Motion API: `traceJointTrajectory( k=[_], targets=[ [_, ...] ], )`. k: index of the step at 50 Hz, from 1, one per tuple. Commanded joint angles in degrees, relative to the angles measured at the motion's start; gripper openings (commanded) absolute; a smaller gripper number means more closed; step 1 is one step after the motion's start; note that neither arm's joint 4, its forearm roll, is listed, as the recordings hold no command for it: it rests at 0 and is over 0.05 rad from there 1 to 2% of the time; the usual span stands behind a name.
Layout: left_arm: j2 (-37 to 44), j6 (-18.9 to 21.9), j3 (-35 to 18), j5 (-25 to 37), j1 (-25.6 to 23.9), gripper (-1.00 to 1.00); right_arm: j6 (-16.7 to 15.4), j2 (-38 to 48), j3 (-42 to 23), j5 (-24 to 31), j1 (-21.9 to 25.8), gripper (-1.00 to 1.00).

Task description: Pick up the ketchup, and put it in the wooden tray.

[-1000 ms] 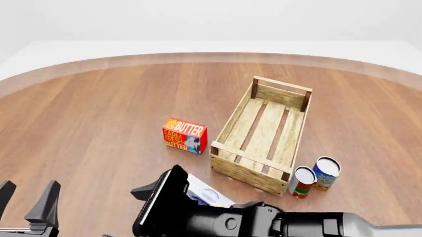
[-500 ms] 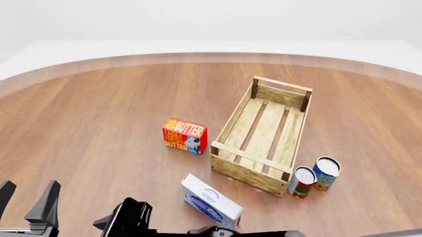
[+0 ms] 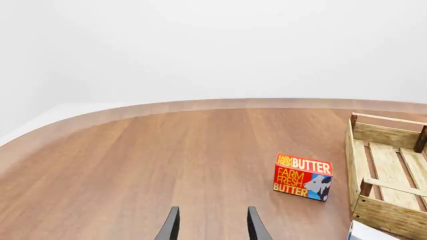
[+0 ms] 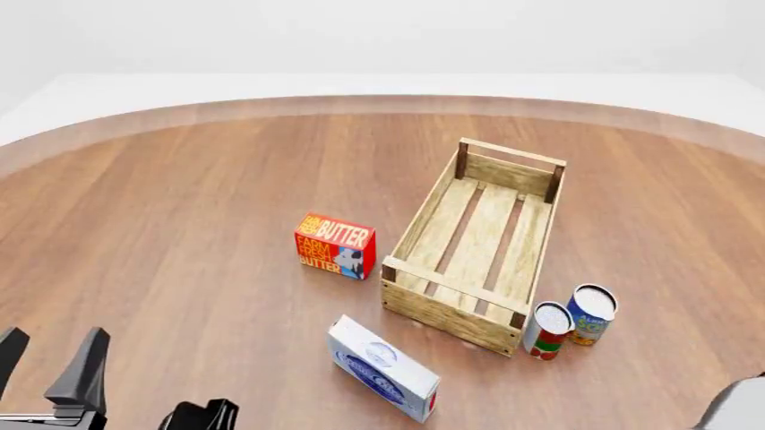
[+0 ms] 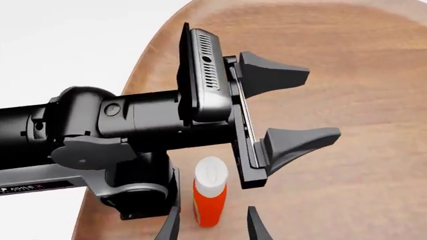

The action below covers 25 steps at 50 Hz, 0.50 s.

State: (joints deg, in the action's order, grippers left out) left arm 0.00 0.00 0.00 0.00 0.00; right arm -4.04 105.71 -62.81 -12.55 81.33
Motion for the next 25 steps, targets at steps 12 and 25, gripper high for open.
traceJointTrajectory(
  k=[12, 25],
  targets=[
    [0.0, 0.0, 0.0, 0.0, 0.0, 1.00, -0.8, 7.0, -4.7, 0.1, -0.8, 1.00],
    [0.0, 0.0, 0.0, 0.0, 0.0, 1.00, -0.8, 11.0, -8.3, 1.2, -0.5, 1.00]
  ],
)
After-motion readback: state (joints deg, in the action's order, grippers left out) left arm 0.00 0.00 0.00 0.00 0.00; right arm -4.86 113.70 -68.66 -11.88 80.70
